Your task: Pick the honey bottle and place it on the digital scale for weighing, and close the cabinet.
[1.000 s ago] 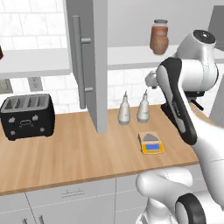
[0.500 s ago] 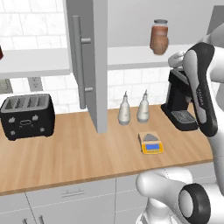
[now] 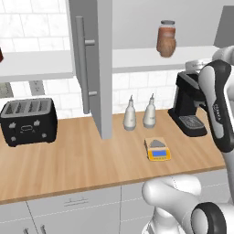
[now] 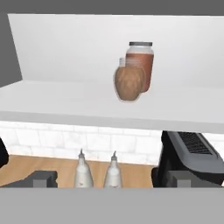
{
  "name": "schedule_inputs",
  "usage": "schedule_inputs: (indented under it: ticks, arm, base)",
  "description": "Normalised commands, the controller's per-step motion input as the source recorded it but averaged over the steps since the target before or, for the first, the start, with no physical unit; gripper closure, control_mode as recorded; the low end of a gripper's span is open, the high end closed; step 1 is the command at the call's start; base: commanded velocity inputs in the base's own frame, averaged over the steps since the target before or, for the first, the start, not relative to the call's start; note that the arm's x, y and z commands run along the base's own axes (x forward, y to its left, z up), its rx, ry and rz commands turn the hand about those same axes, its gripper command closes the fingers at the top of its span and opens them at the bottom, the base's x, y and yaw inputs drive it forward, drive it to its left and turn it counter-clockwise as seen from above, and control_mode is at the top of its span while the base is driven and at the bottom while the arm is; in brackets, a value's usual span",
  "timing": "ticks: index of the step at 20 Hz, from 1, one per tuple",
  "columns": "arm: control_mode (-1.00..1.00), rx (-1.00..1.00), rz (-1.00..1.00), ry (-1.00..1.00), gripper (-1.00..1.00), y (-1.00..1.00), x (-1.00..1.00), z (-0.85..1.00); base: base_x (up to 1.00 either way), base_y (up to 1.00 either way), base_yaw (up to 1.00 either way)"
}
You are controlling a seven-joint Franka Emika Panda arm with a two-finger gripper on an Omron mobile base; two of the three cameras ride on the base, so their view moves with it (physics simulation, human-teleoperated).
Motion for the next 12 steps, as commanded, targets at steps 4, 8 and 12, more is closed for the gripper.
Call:
schedule_inputs:
  ticks: [4, 8, 12]
  arm:
    - [-1.00, 0.00, 0.00, 0.01, -1.00, -0.04, 0.35, 0.16]
    - [-1.00, 0.00, 0.00, 0.00, -1.00, -0.17, 0.26, 0.12]
    - [-1.00, -0.02, 0.00, 0.07, -1.00, 0.00, 0.18, 0.48]
  base:
    - [0.00, 0.00, 0.00]
    - [0.00, 0.00, 0.00]
    - [0.00, 0.00, 0.00]
